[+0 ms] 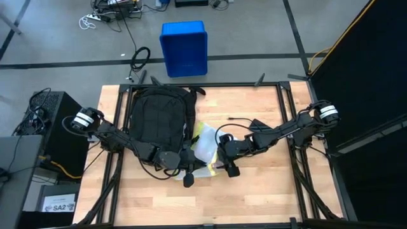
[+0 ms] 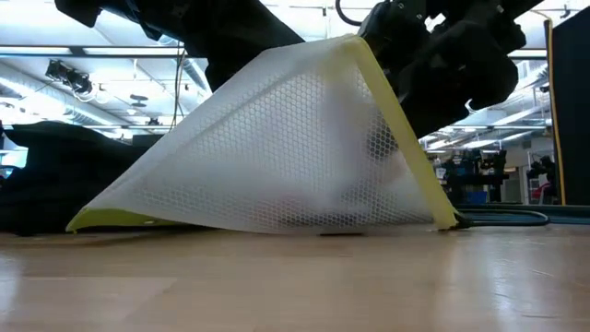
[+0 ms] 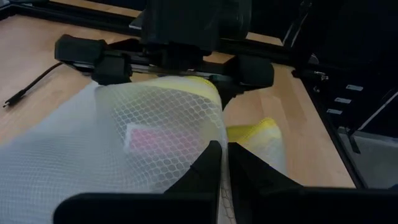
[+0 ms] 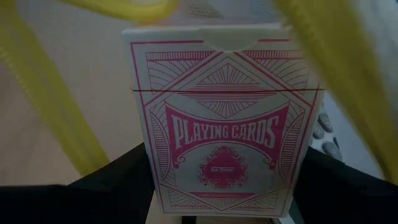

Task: Unpack backpack
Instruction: Put the game card into the white zip bag, then close the white zip bag

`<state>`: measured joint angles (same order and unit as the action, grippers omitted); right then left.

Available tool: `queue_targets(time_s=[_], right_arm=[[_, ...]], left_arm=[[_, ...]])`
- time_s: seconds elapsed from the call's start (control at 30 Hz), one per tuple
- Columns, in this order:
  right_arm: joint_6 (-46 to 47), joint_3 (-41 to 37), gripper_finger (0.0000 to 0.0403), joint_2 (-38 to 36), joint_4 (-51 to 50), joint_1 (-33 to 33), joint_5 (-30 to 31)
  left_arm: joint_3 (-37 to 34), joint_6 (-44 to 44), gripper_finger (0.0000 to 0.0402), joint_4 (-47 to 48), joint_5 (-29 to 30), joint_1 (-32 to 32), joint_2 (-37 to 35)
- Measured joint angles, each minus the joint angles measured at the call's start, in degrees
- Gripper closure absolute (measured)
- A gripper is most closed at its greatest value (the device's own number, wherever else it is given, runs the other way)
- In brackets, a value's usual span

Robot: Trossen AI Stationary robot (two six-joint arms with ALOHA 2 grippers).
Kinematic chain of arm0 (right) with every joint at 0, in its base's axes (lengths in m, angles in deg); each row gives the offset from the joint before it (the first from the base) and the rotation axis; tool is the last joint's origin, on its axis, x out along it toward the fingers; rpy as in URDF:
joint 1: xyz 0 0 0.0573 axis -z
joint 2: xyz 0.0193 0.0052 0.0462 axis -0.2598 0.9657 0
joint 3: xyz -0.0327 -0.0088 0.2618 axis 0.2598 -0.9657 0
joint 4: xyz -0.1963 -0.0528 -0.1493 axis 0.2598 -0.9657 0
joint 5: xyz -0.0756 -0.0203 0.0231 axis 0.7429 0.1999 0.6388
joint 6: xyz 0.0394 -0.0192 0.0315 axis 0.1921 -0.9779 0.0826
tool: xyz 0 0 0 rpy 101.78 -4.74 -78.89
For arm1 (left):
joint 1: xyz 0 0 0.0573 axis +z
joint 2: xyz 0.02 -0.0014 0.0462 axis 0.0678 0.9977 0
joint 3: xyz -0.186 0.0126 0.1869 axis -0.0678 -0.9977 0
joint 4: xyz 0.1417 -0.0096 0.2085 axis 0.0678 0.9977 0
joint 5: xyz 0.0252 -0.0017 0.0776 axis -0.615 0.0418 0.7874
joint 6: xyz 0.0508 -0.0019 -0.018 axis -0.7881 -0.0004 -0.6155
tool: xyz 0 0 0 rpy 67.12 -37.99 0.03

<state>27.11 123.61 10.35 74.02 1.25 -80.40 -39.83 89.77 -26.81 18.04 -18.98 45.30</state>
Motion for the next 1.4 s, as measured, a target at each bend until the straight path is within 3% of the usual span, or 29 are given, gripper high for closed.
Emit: queue_targets(time_s=[0.13,0.2,0.53,0.8,0.93,1.1,1.4], right_arm=[[1.9,0.0,0.0036,0.0,0.0,0.0,-0.2],[3.0,0.0,0.0022,0.0,-0.5,0.1,-0.6],[2.4,0.0,0.012,-1.0,-2.9,-0.4,-8.1],[2.4,0.0,0.0153,-11.6,-13.8,-0.4,-8.6],[0.2,0.0,0.0166,-16.7,-23.9,-1.2,0.0],[-4.5,0.0,0.0179,-17.1,-34.3,-1.4,12.7],[-14.4,-2.1,0.019,-11.0,-36.6,2.5,19.3]], left_arm=[[0.0,0.0,0.0402,0.2,0.0,0.0,0.0],[0.0,0.0,0.0402,0.5,0.0,0.0,0.0],[0.0,1.0,0.0402,1.7,-0.3,0.0,0.0],[0.0,1.0,0.0402,2.3,-0.2,0.0,0.0],[0.0,1.0,0.0402,2.3,-0.3,0.0,0.0],[0.0,1.0,0.0402,3.2,-0.3,0.0,0.0],[0.0,1.0,0.0402,3.6,-0.4,0.0,0.0]])
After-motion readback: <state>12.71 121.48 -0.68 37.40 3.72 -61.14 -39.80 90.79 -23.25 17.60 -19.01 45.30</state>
